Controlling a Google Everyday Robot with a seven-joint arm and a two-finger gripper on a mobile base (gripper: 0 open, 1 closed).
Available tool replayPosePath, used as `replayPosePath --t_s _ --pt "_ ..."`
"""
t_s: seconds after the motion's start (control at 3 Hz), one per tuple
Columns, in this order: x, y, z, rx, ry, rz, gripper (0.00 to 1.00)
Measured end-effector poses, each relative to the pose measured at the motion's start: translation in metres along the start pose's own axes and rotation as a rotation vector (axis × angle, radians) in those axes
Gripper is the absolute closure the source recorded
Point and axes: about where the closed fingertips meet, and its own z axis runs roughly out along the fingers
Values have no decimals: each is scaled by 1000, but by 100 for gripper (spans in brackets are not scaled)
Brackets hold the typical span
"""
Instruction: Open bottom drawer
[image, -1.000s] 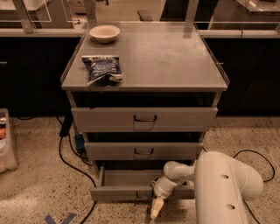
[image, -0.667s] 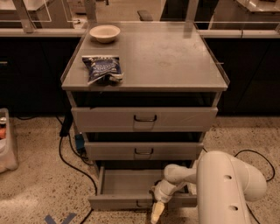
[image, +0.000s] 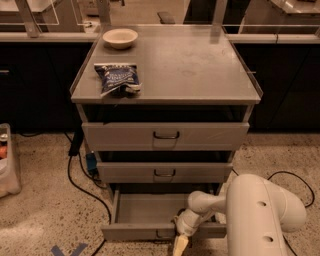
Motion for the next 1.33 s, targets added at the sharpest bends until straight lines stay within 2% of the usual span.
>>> replayPosePath --t_s 0.33,0.67,1.0,1.33 --pt "-3 2 -10 13 -6 8 0" --pt "4 45 -29 0 -10 53 0" --pt "8 75 -24 -46 -1 55 0" --pt "9 75 -24 -46 -1 55 0"
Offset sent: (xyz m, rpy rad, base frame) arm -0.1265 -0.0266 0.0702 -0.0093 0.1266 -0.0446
